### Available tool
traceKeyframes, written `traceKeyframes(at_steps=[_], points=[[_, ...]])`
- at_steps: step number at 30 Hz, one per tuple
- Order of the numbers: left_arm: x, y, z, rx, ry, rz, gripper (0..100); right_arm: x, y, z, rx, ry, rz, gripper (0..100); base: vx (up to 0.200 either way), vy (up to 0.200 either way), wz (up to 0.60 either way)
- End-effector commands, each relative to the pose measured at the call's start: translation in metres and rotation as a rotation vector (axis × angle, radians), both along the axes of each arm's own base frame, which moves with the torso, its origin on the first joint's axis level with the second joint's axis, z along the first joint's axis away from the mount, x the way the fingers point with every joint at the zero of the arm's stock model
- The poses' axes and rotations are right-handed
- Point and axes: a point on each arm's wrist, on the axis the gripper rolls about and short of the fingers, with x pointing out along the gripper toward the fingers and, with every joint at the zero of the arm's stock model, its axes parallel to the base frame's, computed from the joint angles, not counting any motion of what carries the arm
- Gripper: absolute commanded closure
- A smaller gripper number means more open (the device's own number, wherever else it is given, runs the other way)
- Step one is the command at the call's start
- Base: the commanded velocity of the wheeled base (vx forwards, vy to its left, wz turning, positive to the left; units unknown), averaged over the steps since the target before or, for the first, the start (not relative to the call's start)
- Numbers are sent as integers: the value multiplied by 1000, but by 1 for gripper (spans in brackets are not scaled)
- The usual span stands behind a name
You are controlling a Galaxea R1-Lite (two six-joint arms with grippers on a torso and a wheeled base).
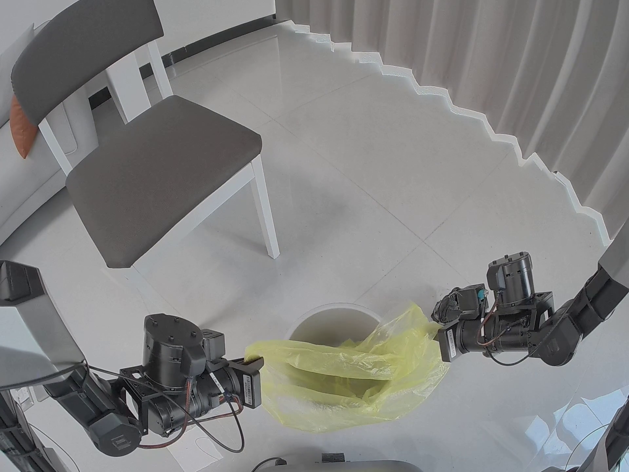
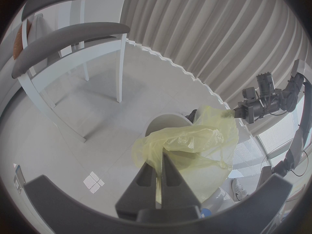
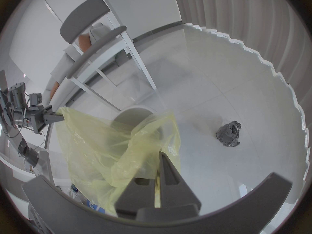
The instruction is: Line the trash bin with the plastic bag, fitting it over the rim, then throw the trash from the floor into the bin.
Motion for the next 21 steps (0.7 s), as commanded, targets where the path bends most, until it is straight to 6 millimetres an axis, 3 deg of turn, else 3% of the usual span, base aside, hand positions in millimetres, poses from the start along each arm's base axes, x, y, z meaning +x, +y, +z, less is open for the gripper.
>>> traceKeyframes(at_steps=[1, 4, 7, 12, 15, 21], points=[[-10, -1, 8, -16, -16, -23, 100, -7, -9, 6, -8, -11, -8, 100, 0, 0, 0], [-12, -1, 11, -19, -22, -27, 100, -10, -10, 10, -6, -20, -8, 100, 0, 0, 0], [-27, 3, 22, -37, -46, -52, 100, -23, -16, 24, -6, -49, -1, 100, 0, 0, 0], [-38, 9, 22, -31, -38, -56, 100, -34, -20, 29, -20, -32, 5, 100, 0, 0, 0], [-40, 10, 19, -24, -28, -56, 100, -38, -22, 28, -26, -19, 2, 100, 0, 0, 0], [-33, 4, 6, 8, 4, -50, 100, -33, -21, 5, -54, 54, 0, 100, 0, 0, 0]])
